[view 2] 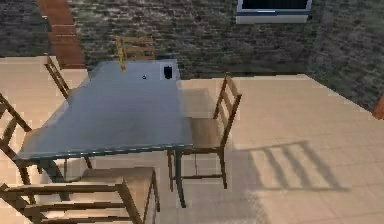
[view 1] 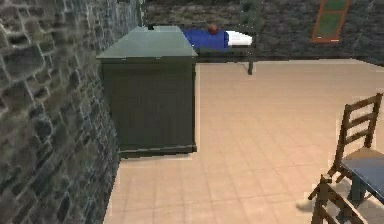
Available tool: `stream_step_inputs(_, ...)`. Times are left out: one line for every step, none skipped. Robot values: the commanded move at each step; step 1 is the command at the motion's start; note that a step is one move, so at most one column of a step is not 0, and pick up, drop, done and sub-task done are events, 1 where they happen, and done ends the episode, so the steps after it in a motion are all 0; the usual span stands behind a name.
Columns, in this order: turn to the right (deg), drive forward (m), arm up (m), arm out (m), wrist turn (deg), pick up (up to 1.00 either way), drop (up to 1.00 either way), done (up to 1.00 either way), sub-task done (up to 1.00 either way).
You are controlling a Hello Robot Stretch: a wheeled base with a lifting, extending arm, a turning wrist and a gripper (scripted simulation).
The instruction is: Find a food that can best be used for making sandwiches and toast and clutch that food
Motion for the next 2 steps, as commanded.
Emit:
stream_step_inputs(0.0,0.85,0.0,0.0,0.0,0.0,0.0,0.0,0.0)
stream_step_inputs(45.0,0.0,0.0,0.0,0.0,0.0,0.0,0.0,0.0)
